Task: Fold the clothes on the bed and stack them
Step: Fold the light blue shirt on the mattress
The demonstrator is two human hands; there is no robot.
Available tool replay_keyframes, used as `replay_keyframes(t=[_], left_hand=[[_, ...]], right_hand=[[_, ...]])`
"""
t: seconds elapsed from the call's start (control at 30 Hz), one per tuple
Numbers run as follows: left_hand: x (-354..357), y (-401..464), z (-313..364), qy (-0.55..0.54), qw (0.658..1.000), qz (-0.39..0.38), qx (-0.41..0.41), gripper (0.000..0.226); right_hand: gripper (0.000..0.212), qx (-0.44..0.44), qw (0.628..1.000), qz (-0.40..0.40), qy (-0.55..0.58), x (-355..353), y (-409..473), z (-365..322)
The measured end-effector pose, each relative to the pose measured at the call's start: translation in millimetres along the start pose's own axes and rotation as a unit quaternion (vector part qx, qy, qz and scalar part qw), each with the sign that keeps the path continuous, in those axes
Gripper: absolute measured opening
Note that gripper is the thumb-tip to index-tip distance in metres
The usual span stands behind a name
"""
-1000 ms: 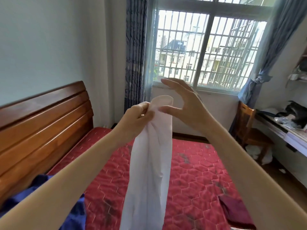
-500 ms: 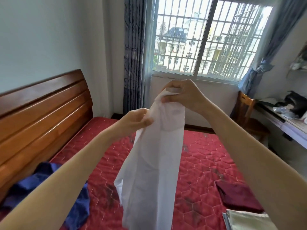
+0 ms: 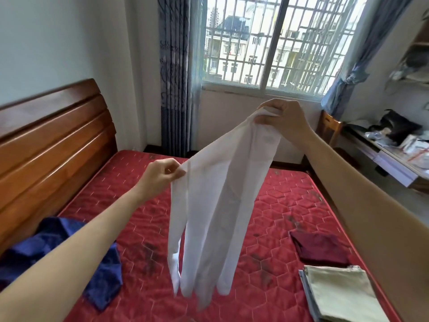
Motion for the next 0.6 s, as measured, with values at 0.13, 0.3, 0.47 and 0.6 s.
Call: replay_keyframes(t=[0.13,0.3,0.47,0.6], left_hand=[[-25,-12,32,0.183,0.934,0.283,0.115,0.012],[51,-42,20,0.220,0.941,0.201,0.163,0.011],[104,-41,21,0.132,0.977,0.148,0.075,0.025],[134,-45,39,0.098,0.983,0.151,0.044,0.037]], right_hand=[[0.033,0.036,0.992,0.096,-0.076,-4,-3,-3],[0.026,0.033,0.991,0.097,-0.082,7,-12,-13],[0.022,0.031,0.988,0.095,-0.115,10,-22,-18],[0.025,0.044,0.987,0.115,-0.103,-1,-24,-22]])
Point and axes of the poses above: each hand's wrist, its own y-axis towards the middle knuckle, its own x-axis out of the palm, z = x × y, the point moved 7 cm from there along y, towards the middle knuckle, and after that the axes turned 2 degrees about -y, right-handed, at the moved point
